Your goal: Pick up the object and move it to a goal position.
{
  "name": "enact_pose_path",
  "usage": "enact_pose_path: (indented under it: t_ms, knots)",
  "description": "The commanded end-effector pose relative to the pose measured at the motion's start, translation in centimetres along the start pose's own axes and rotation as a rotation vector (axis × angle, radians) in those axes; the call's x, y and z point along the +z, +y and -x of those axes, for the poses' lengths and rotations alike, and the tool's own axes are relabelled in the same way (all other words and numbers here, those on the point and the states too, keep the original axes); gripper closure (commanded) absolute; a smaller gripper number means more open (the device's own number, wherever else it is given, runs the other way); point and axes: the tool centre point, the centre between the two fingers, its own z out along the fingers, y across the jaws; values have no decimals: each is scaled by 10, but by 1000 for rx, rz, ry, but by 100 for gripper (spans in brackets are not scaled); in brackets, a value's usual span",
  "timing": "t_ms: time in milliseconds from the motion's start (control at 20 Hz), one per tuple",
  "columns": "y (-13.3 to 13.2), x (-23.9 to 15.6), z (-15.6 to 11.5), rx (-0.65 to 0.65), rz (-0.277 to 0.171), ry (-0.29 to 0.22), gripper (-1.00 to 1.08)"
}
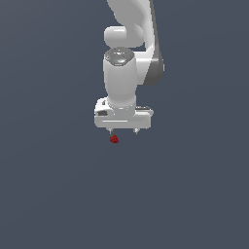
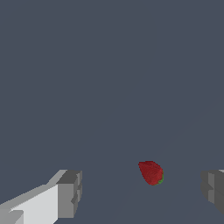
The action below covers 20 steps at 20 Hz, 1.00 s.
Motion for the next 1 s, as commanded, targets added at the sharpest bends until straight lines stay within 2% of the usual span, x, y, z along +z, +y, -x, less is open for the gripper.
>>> enact_pose_path:
  t_ms: [0,450,950]
  knots:
    - [2,3,1,-7,1,-2,-92]
    - [19,34,17,-95,11,-16,-92]
    - [49,89,55,-269,21,-45,-92]
